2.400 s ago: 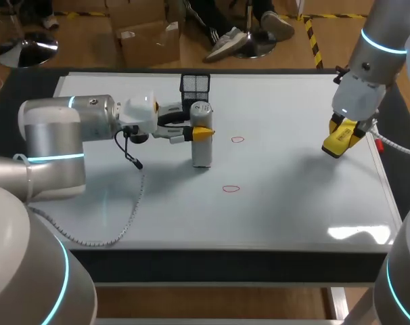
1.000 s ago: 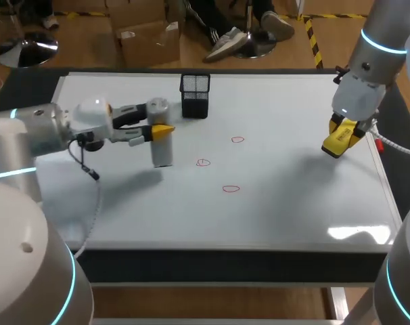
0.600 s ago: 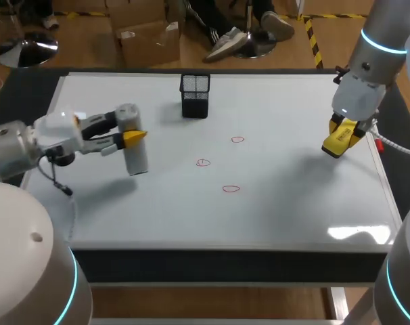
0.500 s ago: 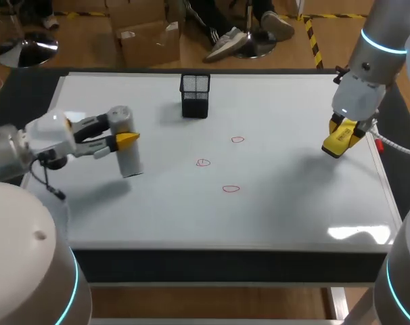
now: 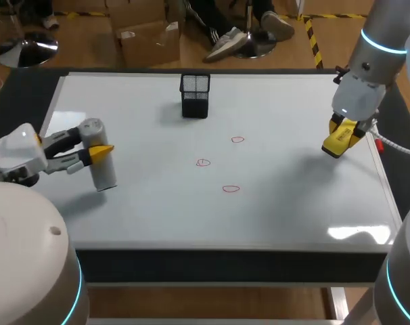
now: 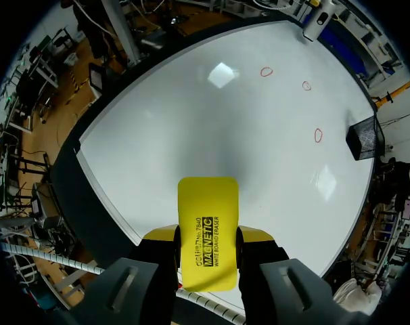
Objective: Pick up the inspection probe, press it on each red-marked spot on the whiteboard one by one, put down the probe, pick up the eraser, and wipe off all the red marks.
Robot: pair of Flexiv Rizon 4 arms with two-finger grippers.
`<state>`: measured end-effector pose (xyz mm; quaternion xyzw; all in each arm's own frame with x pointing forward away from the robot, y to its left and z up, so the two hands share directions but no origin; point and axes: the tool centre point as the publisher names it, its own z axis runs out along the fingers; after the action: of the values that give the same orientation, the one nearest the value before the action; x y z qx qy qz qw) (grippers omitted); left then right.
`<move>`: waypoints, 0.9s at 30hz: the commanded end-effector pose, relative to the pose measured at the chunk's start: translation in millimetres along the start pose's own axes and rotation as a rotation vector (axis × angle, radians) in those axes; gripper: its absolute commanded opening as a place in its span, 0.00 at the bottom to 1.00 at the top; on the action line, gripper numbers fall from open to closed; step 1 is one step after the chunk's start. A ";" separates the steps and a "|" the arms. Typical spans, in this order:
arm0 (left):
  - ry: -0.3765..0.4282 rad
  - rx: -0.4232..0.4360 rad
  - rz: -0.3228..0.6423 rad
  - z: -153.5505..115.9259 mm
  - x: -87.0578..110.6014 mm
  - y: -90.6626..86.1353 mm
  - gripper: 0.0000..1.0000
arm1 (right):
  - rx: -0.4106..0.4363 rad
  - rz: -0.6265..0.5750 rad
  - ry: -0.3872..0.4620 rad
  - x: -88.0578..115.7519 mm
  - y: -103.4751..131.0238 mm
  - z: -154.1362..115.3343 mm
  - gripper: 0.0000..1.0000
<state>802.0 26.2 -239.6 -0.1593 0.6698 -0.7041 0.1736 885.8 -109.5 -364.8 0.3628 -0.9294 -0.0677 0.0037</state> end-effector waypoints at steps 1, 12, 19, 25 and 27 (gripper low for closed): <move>-0.012 0.000 0.000 -11.2 3.0 -4.4 0.00 | 0.002 -0.001 0.003 0.0 -0.4 -0.8 0.00; -0.012 0.003 0.000 -16.1 2.1 -5.2 0.00 | 0.002 -0.001 0.003 0.0 -0.4 -0.8 0.00; -0.012 0.003 0.000 -16.1 2.1 -5.2 0.00 | -0.015 -0.108 0.108 -25.7 21.6 12.1 0.00; -0.012 0.003 0.000 -16.1 2.1 -5.2 0.00 | -0.009 -0.253 0.184 -69.5 54.5 29.0 0.00; -0.012 0.003 0.000 -16.1 2.1 -5.2 0.00 | -0.002 -0.298 0.197 -84.5 69.4 30.3 0.00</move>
<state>793.1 39.6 -236.4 -0.1637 0.6678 -0.7040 0.1776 883.9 -34.4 -378.4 0.4918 -0.8676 -0.0650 0.0338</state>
